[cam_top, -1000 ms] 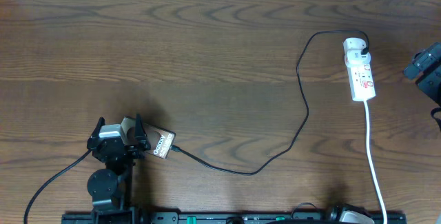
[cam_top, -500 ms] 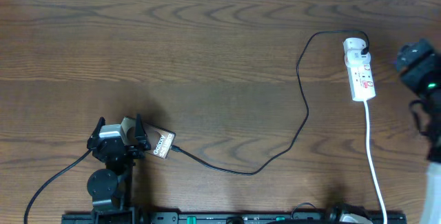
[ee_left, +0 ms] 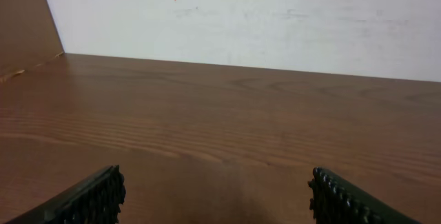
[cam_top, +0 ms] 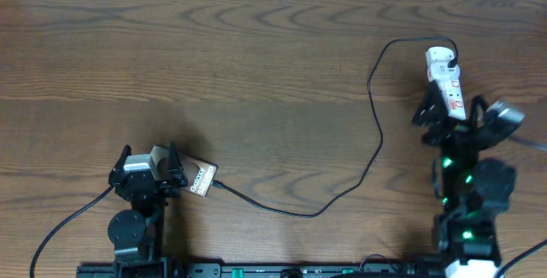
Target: Plug charger to phone and switch on socket
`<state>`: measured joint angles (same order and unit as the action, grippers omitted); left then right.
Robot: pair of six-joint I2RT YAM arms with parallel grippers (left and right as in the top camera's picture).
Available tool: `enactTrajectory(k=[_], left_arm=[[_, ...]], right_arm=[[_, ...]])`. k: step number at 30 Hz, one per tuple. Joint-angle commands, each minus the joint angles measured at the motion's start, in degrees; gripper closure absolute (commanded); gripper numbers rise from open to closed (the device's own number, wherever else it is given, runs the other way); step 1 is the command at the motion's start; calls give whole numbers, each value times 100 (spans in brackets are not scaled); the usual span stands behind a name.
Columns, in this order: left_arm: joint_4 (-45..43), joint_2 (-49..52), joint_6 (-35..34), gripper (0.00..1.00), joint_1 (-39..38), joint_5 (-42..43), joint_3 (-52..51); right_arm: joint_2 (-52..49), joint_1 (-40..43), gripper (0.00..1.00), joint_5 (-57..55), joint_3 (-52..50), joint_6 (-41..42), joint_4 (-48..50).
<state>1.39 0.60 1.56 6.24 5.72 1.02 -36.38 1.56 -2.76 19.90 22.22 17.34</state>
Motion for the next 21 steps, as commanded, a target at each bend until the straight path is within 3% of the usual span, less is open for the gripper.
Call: enactTrajectory(k=[1, 10, 21], left_arm=[[221, -31, 33, 15, 22, 155, -79], [221, -31, 33, 15, 22, 155, -79], [219, -31, 33, 15, 22, 155, -79]], right_arm=[[424, -203, 1, -39, -647, -791, 297], [1851, -363, 1, -144, -1976, -966, 260], [3523, -466, 1, -409, -1958, -1193, -2124]])
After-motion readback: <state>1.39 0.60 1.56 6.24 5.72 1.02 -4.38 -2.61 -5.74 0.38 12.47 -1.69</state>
